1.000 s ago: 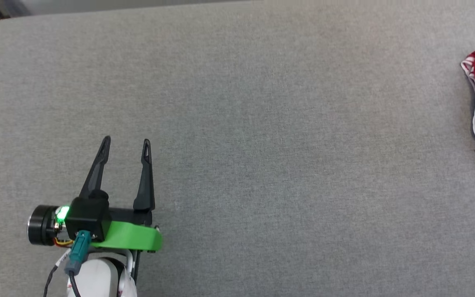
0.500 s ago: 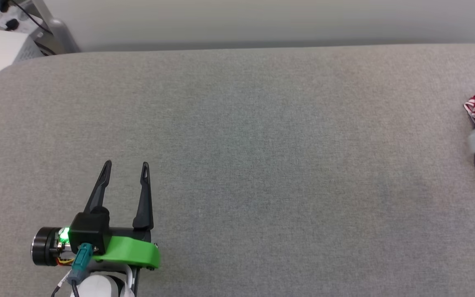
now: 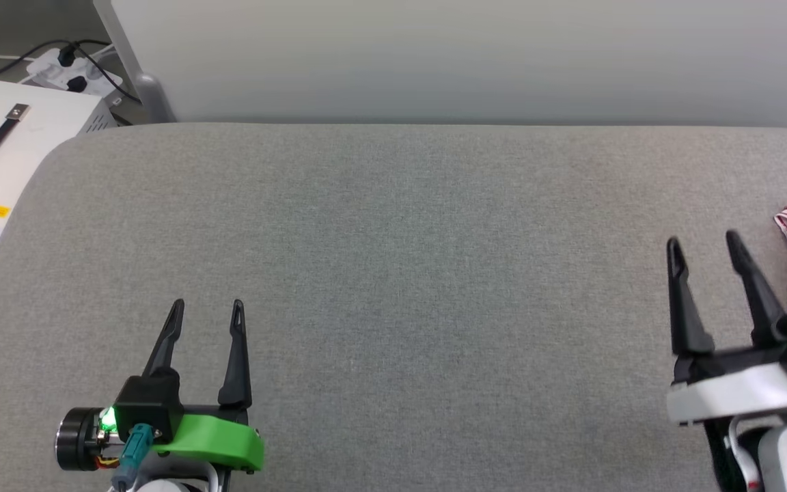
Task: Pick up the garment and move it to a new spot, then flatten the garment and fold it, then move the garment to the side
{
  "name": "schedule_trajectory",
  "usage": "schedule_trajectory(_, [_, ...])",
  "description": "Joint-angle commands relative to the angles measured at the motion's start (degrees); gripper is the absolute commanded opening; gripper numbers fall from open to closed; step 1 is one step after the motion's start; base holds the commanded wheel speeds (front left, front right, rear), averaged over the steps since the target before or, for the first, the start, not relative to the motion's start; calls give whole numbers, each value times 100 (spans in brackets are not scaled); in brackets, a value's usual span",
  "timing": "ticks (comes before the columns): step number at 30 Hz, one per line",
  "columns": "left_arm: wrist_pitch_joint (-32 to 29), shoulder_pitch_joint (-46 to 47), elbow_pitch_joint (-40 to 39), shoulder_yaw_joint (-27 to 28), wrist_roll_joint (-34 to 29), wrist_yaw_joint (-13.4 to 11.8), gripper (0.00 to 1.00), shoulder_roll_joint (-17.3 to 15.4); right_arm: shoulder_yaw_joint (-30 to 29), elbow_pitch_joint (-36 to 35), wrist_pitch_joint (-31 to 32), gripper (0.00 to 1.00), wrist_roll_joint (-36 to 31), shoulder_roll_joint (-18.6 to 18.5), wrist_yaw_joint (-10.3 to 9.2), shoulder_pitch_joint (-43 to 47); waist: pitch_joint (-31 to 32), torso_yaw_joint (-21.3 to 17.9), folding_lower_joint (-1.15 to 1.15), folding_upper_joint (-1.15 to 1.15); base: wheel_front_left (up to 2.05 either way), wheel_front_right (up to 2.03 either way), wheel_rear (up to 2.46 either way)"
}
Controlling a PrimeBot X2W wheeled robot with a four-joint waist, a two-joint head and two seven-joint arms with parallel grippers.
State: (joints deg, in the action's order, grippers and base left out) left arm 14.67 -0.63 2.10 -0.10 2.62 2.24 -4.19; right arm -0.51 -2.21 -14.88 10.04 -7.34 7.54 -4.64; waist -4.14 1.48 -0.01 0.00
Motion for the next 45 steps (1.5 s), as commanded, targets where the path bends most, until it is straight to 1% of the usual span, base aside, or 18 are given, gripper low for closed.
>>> schedule_trajectory(1, [33, -94, 26, 18, 38, 24, 100, 17, -16, -15, -11, 100, -37, 64, -5, 172, 69, 41, 1, 0, 0, 0, 0])
schedule_trajectory(6, [33, -188, 47, 57, 40, 37, 100, 35, -83, 27, -11, 100, 5, 269, -5, 615, 139, 43, 1, 0, 0, 0, 0])
schedule_trajectory(16, [33, -297, 86, 33, 117, 173, 100, 71, -157, -142, -11, 100, -65, 408, -5, 1187, 213, 37, 1, 0, 0, 0, 0])
schedule_trajectory(35, [33, -401, 163, -2, 117, 260, 100, 111, -196, -218, -12, 100, -297, 443, -5, 1419, 297, 20, 1, 0, 0, 0, 0])
schedule_trajectory(36, [-3, -307, 145, 12, 89, 225, 0, 77, -199, -190, 0, 0, -234, 434, 0, 1355, 297, 20, 1, 0, 0, 0, 0])
schedule_trajectory(45, [-72, -289, 127, 17, 74, 206, 0, 78, -188, -168, 65, 0, -265, 433, 0, 1317, 303, 12, 1, 0, 0, 0, 0])
